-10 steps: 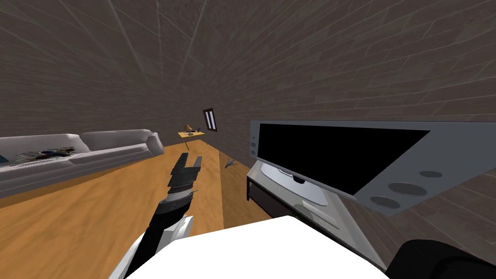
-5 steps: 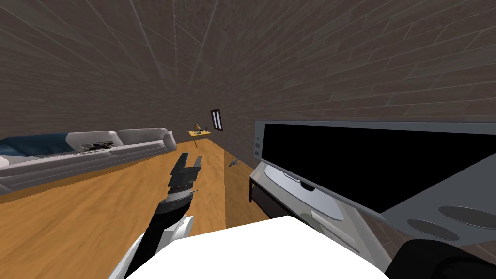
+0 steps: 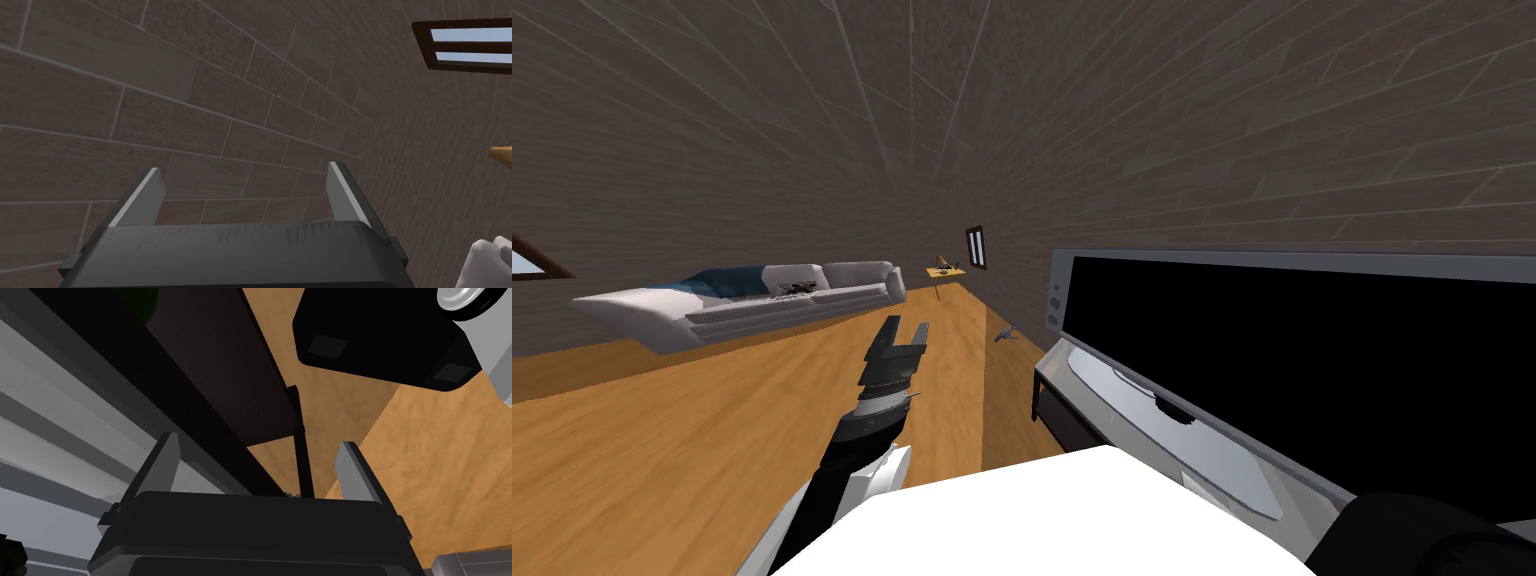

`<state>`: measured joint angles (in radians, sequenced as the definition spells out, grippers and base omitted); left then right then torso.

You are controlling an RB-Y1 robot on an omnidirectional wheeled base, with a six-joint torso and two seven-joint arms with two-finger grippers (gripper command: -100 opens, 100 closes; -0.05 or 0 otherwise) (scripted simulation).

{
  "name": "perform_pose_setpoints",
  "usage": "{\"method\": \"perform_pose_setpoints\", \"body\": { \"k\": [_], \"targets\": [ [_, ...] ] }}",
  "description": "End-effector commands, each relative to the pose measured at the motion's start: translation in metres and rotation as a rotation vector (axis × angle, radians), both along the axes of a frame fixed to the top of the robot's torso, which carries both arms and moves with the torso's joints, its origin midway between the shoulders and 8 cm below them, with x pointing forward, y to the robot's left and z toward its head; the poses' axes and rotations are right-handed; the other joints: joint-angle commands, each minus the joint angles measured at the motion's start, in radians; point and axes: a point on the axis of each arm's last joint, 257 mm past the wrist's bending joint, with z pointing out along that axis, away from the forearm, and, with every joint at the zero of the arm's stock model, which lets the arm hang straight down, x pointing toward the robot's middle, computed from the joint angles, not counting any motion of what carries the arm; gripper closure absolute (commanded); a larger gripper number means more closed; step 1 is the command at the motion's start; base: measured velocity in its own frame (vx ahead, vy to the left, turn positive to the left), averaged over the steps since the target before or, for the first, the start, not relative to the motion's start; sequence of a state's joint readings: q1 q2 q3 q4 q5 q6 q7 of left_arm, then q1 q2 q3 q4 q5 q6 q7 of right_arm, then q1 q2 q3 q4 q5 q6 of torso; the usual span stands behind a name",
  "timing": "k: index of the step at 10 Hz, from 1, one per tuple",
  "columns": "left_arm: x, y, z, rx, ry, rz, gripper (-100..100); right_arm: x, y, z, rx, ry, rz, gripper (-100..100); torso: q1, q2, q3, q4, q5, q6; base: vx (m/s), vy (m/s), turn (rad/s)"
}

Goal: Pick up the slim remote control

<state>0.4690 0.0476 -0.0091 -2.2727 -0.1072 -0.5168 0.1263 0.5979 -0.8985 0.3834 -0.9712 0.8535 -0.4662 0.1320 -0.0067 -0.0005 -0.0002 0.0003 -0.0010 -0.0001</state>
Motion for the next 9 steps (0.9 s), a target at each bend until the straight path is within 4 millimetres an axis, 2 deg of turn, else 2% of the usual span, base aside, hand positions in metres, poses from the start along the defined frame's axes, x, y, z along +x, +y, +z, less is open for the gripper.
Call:
{"method": "perform_pose_setpoints", "body": {
  "k": [1,2,3,6,9],
  "targets": [
    [0.000,0.000,0.000,0.000,0.000,0.000,0,-0.023,-0.027,0.006,-0.055,0.071,0.058,-100,0.000,0.000,0.000,0.000,0.000,0.000,0.013,-0.099,0.282],
    [0.000,0.000,0.000,0.000,0.000,0.000,0,-0.031,-0.038,0.007,-0.078,0.104,0.092,-100,-0.001,0.000,0.000,0.000,0.000,0.001,0.017,-0.105,0.238],
    [0.000,0.000,0.000,0.000,0.000,0.000,0,-0.032,-0.039,0.007,-0.080,0.105,0.091,-100,-0.001,0.000,0.000,0.000,0.000,0.000,0.005,-0.078,0.084],
    [0.000,0.000,0.000,0.000,0.000,0.000,0,-0.051,-0.069,0.012,-0.135,0.190,0.166,-100,0.001,0.001,0.000,0.000,0.000,0.001,-0.008,-0.075,0.197],
    [0.000,0.000,0.000,0.000,0.000,0.000,0,-0.055,-0.073,0.009,-0.146,0.232,0.216,-100,-0.002,0.000,0.000,0.000,-0.001,0.001,-0.011,-0.115,0.154]
  ]
}}
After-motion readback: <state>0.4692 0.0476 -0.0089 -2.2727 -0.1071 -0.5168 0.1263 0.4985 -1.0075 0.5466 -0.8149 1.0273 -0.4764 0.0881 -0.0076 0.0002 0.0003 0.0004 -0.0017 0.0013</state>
